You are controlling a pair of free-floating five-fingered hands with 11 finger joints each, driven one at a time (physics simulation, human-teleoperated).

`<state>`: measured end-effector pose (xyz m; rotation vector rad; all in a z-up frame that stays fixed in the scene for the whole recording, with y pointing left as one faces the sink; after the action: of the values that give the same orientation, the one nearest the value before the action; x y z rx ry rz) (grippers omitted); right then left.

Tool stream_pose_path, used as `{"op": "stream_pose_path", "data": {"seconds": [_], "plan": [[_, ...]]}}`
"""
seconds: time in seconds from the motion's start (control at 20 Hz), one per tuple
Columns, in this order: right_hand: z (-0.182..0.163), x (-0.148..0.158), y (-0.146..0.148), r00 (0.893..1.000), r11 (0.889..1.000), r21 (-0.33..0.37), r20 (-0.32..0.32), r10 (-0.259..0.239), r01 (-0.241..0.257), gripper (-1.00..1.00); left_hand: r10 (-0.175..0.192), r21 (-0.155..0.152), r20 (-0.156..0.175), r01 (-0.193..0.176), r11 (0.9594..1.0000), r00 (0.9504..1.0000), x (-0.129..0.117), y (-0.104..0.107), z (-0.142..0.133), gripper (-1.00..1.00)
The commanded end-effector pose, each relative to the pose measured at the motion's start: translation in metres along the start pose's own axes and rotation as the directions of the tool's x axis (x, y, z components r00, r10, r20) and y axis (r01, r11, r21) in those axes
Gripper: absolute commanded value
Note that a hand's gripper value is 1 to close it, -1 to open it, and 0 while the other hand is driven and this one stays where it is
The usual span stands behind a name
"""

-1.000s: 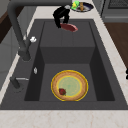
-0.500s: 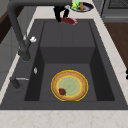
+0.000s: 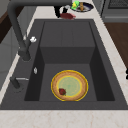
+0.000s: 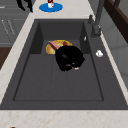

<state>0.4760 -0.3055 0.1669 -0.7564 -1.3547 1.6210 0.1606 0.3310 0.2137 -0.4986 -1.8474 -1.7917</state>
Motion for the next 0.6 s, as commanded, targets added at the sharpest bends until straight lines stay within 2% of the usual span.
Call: {"op": "stream_pose_path", "data": {"seconds": [0.0, 0.55], "plan": [[0.007, -0.024, 0.0, 0.999, 0.999, -0.023, 0.013, -0.047, 0.047, 1.0, 0.0, 0.0, 0.0, 0.0, 1.0, 1.0, 0.0, 0.0, 0.0, 0.0], [0.016, -0.087, 0.005, 0.998, 0.999, -0.004, 0.043, -0.039, 0.039, 1.0, 0.0, 0.0, 0.0, 0.0, 1.0, 1.0, 0.0, 0.0, 0.0, 0.0]]}}
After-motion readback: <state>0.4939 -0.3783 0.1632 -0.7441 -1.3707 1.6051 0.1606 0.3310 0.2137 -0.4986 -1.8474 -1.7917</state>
